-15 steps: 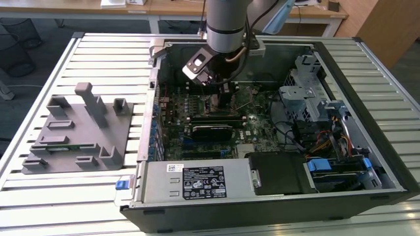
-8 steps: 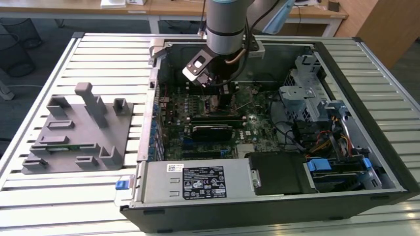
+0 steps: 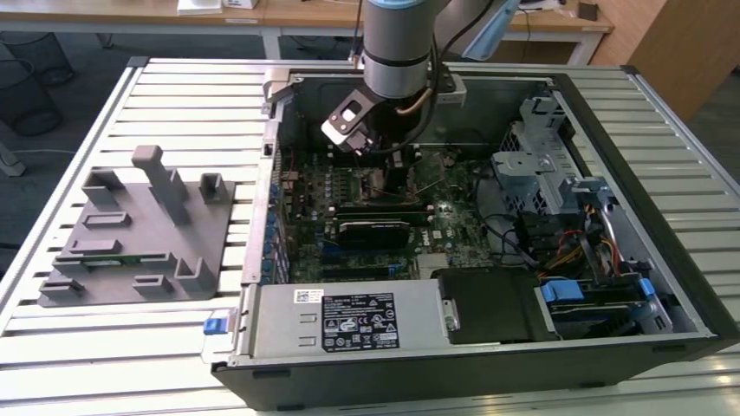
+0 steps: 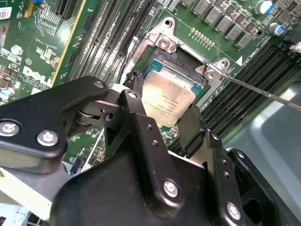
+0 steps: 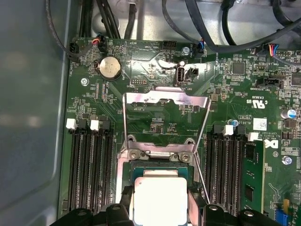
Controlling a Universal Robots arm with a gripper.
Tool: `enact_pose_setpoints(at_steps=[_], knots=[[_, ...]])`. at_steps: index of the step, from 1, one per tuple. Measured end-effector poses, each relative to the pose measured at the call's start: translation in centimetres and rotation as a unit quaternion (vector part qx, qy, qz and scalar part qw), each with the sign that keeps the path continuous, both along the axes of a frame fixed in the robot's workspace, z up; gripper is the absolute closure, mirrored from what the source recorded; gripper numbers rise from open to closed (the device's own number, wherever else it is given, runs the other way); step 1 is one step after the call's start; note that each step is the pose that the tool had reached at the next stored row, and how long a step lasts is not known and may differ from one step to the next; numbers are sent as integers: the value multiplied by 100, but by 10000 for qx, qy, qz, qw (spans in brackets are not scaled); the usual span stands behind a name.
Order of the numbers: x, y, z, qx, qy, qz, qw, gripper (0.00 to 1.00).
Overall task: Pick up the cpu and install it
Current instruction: 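Place the cpu into insertion slot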
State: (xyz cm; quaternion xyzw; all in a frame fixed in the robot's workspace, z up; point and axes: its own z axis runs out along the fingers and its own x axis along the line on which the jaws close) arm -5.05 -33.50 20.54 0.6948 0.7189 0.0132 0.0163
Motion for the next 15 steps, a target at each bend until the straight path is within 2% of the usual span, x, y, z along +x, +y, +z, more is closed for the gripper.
enact_pose_setpoints(at_steps=[15], knots=[[0, 2, -51, 0, 0, -87, 10000, 46]])
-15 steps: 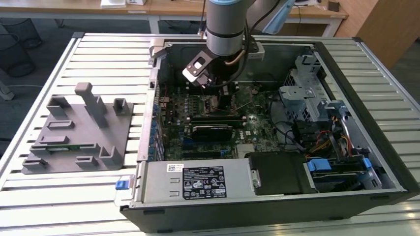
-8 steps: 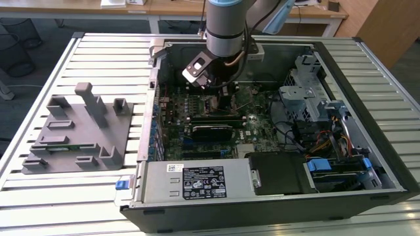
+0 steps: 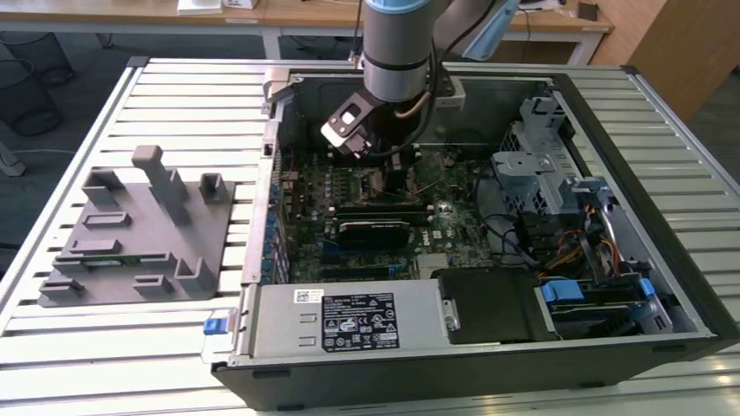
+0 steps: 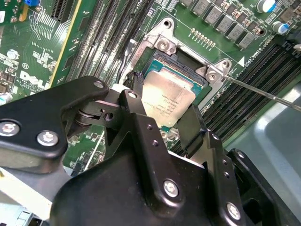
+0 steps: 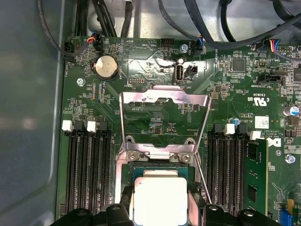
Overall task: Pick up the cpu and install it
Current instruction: 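Place the cpu into insertion slot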
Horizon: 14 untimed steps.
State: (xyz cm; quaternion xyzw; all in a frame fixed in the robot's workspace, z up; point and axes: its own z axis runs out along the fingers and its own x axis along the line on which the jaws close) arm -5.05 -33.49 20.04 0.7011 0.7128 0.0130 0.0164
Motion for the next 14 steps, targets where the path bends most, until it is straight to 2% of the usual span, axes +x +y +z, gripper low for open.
enact_pose_setpoints(at_steps=[14], knots=[[-2, 20, -48, 0, 0, -8, 10000, 46]])
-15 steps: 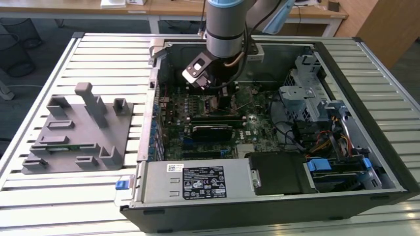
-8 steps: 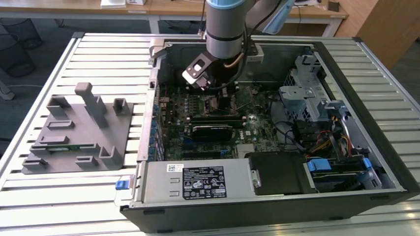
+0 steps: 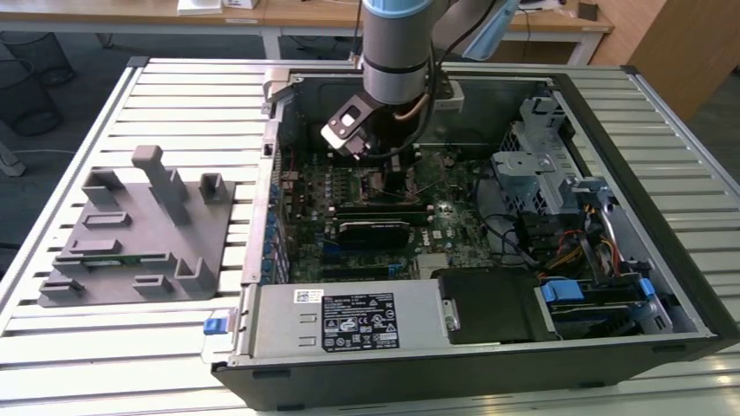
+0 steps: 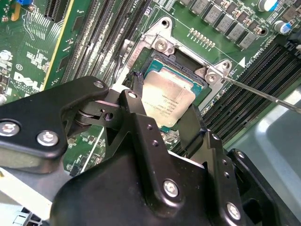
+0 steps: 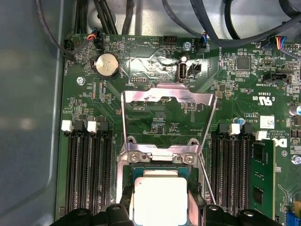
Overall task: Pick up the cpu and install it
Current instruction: 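Place the cpu into insertion slot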
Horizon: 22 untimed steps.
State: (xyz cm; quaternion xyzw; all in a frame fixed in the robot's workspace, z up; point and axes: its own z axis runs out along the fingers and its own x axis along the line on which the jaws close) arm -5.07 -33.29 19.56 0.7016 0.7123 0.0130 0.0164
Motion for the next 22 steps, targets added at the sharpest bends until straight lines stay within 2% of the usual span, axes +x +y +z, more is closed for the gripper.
enact_pose_setpoints(at_steps=[22], knots=[[-5, 11, -32, 3, -1, -10, 10000, 45]])
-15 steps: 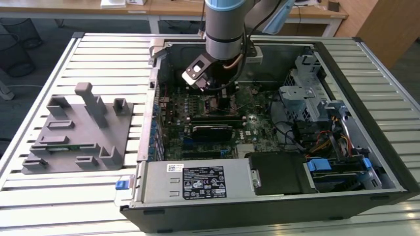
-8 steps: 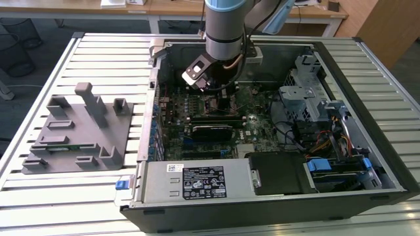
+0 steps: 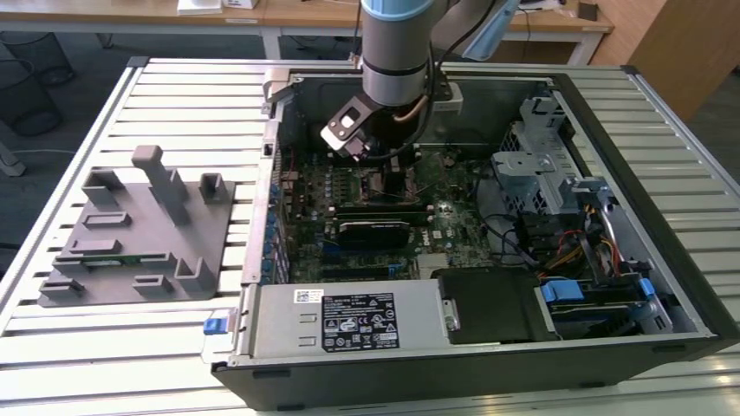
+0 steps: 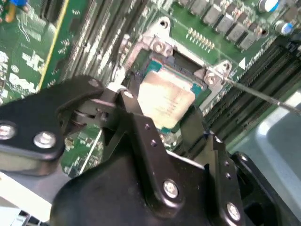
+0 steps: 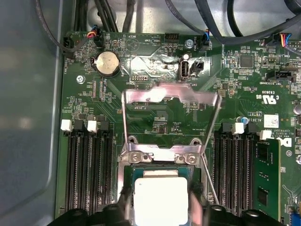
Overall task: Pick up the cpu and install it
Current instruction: 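Place the cpu into insertion slot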
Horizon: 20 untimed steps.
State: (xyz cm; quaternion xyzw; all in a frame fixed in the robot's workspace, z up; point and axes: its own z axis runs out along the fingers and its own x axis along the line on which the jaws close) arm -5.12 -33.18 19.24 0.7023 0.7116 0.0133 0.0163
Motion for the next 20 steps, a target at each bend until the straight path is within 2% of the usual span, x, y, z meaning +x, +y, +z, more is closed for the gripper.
enact_pose_setpoints(at_steps=[1, 5, 10, 20], knots=[[0, 0, 1, -2, 1, 0, 10000, 38], [-1, 0, 3, -3, 2, 0, 10000, 38], [0, 0, 46, -2, 1, 0, 10000, 38], [-1, -1, 20, -5, 2, -35, 10000, 38]])
